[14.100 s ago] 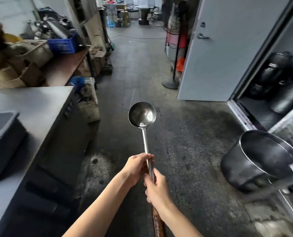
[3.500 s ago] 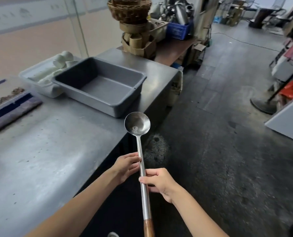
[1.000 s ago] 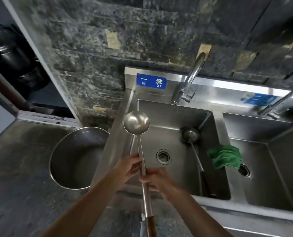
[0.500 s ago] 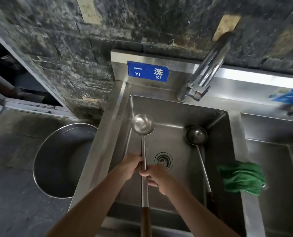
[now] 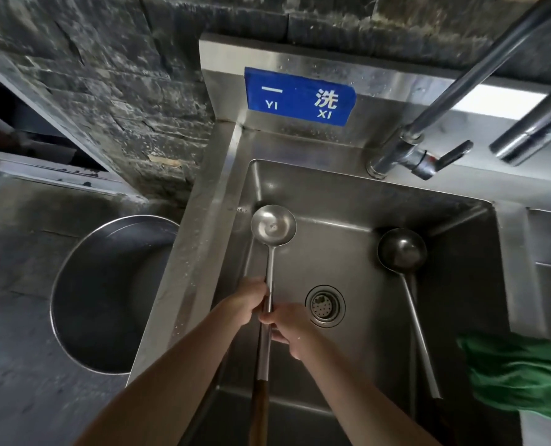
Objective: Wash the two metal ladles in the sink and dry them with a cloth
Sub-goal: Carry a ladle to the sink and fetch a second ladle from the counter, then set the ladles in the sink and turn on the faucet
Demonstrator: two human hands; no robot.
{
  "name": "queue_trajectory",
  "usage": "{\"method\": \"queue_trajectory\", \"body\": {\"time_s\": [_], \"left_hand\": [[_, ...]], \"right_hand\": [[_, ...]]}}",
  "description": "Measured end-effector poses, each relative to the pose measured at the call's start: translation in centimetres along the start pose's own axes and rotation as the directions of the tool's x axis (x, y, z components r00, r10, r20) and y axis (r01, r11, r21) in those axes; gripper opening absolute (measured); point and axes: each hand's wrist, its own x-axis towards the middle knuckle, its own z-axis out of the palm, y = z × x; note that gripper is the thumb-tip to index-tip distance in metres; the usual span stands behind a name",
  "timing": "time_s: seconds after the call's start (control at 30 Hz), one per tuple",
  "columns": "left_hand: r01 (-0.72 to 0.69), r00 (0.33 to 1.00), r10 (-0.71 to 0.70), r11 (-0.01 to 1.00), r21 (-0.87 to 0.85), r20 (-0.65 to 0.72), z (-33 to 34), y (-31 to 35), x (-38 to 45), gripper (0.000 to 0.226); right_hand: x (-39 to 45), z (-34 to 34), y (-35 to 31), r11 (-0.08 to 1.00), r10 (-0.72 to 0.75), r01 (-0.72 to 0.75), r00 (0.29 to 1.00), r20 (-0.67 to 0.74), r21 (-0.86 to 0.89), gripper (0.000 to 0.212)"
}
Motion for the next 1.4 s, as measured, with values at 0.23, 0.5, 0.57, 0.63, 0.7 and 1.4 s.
{"method": "queue_trajectory", "body": {"time_s": [0.23,0.5,0.57,0.63,0.7,1.4], "left_hand": [[0.056,0.993,-0.056,0.998,-0.005,-0.103,0.8,-0.1,3.2,0.02],[0.066,0.992,-0.061,0.997,0.043,-0.11,1.4,-1.4,4.8,0.016],[0.062,0.992,-0.056,0.997,0.05,-0.117,1.4,-1.6,5.1,0.014],[0.054,0.991,-0.045,0.996,0.07,-0.125,1.5,-1.8,5.2,0.013],[0.033,0.99,-0.02,0.995,0.095,-0.137,1.7,-1.8,4.9,0.015],[-0.225,0.974,0.225,0.945,0.237,0.029,-0.8,1.8,-4.8,0.075]], "right_hand": [[3.1,0.9,0.5,0.999,0.035,-0.036,0.998,0.049,0.033,0.017],[4.6,1.8,1.8,0.999,0.024,-0.023,0.999,0.039,-0.034,0.019],[4.8,1.6,1.7,0.999,0.021,-0.019,0.998,0.051,-0.044,0.022],[4.9,1.4,1.8,0.998,0.017,-0.012,0.998,0.065,-0.068,0.027],[4.9,1.3,1.8,0.994,0.001,0.006,0.998,0.068,-0.106,0.026],[-6.1,-4.2,-2.4,0.742,-0.484,0.338,0.867,-0.114,-0.578,0.096]]}}
